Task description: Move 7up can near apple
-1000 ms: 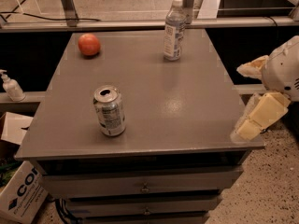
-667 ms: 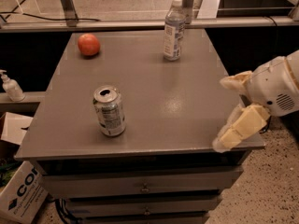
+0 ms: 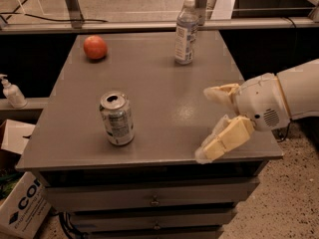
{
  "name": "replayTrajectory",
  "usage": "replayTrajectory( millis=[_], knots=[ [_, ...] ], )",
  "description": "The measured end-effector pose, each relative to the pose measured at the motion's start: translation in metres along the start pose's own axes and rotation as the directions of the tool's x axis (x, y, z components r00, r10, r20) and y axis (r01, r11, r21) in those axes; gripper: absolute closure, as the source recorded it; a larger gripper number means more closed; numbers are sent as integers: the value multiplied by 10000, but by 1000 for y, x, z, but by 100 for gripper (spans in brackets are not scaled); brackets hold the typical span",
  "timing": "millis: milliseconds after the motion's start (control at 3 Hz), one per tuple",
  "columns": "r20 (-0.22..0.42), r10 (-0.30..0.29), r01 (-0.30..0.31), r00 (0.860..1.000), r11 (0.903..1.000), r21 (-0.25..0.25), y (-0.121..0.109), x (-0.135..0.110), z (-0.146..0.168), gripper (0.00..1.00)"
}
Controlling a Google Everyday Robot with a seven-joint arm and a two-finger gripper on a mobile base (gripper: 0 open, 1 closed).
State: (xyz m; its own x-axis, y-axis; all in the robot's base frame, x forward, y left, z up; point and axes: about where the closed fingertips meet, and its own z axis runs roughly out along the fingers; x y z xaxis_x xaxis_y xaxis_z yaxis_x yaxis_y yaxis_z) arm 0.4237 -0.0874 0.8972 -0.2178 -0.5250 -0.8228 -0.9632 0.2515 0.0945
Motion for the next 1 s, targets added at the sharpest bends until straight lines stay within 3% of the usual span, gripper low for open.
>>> replayTrajectory(
  millis=[333, 667, 1000],
  knots=[
    [-388, -300, 329, 9988, 9964, 781, -8, 4, 17, 0],
    [-244, -420, 451, 9988, 9884, 1449, -19, 7, 38, 0],
    [369, -351, 281, 9987, 9841, 1756, -29, 3, 56, 0]
  ],
)
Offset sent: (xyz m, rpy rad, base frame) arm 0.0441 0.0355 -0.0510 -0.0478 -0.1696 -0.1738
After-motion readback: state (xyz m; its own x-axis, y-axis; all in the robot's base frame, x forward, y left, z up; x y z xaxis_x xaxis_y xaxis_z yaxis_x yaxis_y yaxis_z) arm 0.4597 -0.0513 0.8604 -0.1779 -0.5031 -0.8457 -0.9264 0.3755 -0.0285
